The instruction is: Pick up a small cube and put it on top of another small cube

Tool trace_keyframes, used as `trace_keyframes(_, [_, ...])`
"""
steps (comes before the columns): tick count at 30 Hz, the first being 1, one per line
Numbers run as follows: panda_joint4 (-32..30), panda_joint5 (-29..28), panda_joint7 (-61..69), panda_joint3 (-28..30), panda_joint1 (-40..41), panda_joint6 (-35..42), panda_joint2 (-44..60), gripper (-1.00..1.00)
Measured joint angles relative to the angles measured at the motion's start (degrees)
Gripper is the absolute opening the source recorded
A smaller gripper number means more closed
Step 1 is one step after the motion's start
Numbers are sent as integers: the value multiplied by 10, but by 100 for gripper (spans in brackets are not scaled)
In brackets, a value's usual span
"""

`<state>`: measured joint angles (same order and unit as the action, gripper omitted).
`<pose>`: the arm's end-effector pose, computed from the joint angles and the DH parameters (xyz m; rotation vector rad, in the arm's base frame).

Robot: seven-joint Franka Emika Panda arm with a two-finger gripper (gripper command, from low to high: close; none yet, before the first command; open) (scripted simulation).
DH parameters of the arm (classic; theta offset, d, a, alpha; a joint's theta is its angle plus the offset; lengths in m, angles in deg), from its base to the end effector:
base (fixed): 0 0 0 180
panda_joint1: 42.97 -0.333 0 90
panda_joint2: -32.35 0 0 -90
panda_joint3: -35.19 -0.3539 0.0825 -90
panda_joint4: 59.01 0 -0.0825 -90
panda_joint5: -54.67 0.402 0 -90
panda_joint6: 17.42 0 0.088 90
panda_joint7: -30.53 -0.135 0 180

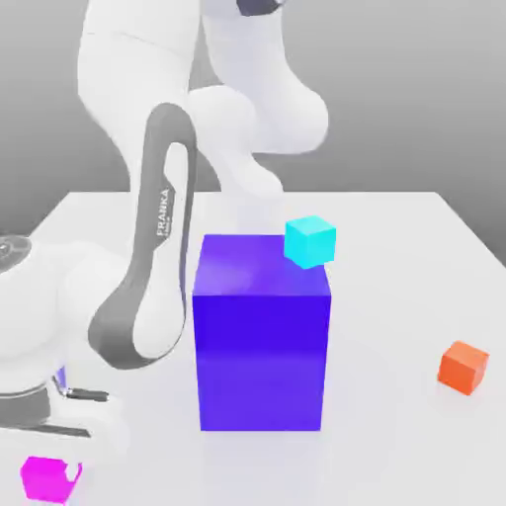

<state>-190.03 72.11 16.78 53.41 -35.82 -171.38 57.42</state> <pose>0.4904 -0.2478 0.1590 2.8075 -1.4078 0.0009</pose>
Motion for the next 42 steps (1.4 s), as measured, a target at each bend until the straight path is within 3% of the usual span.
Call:
trace_keyframes(11, [-171,-145,-171,160,22,26,-212,-100])
trace_keyframes(15, [-214,-195,-224,161,92,20,-265,-100])
trace_keyframes(19, [-215,-213,-238,153,75,14,-278,-100])
trace_keyframes(30, [-211,-204,-231,157,72,-10,-281,-100])
trace_keyframes(42, [-209,-113,-166,159,56,-42,-234,-100])
